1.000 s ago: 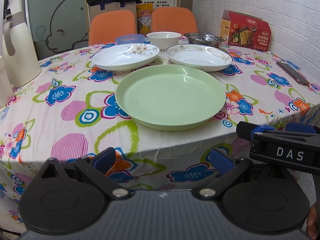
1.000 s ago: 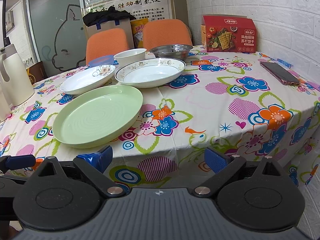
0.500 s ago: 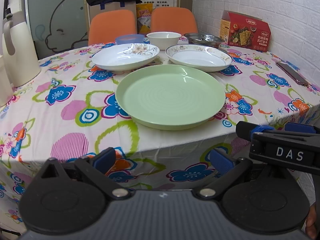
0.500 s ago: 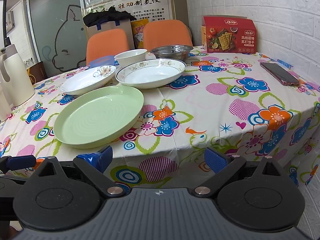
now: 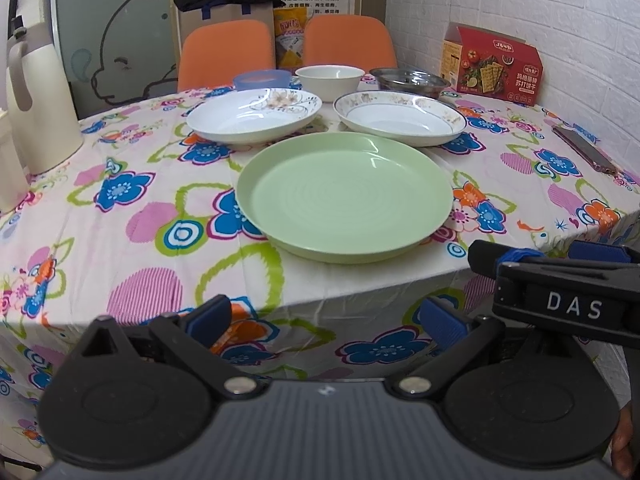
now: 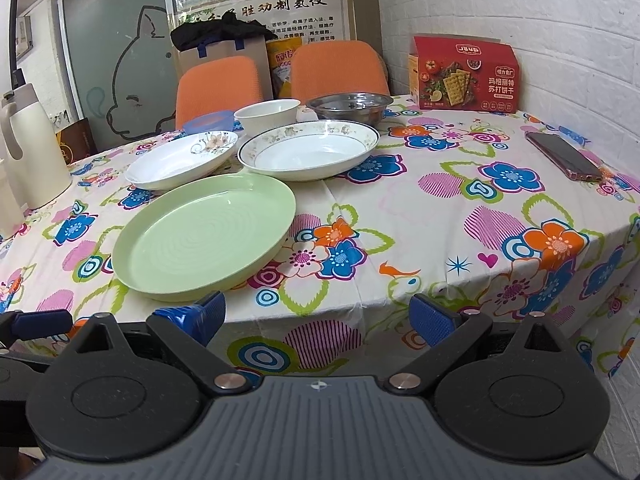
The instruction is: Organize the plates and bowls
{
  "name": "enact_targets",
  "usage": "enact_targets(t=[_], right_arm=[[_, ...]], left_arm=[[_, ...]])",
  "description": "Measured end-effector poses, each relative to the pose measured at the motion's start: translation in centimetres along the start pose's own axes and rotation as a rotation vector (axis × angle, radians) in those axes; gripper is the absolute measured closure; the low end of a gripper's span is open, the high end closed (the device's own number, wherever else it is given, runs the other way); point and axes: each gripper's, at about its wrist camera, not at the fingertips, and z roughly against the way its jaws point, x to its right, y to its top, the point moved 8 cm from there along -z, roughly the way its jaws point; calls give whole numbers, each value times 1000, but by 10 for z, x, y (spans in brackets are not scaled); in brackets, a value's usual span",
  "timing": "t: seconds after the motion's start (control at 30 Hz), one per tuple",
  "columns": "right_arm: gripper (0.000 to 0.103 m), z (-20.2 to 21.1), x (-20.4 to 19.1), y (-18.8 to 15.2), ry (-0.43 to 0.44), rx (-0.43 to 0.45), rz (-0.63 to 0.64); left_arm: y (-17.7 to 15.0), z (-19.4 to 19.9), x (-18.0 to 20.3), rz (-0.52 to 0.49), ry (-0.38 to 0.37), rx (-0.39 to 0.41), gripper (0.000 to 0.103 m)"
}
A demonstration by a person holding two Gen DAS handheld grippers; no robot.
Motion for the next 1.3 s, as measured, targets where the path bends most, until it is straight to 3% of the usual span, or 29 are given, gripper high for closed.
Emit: enact_targets(t=[0.5,0.67,0.87,1.13,1.3], right_arm=[[17,-29,-2,50,44,61,-29],[17,-62,-2,53,51,-4,-4],[16,-94,-15,45,119,-102,30],[17,-111,-32,49,92,-140,164],[17,-114,-31,51,78,-141,159]], left_arm=[[52,-18,-49,87,39,-11,3],[72,-49,-72,159,27,-50,3],[80,-88,-71,176,-5,-114,3],[87,-113,-67,147,12,-141,3],[89,-116,-64,118,31,-130,3]])
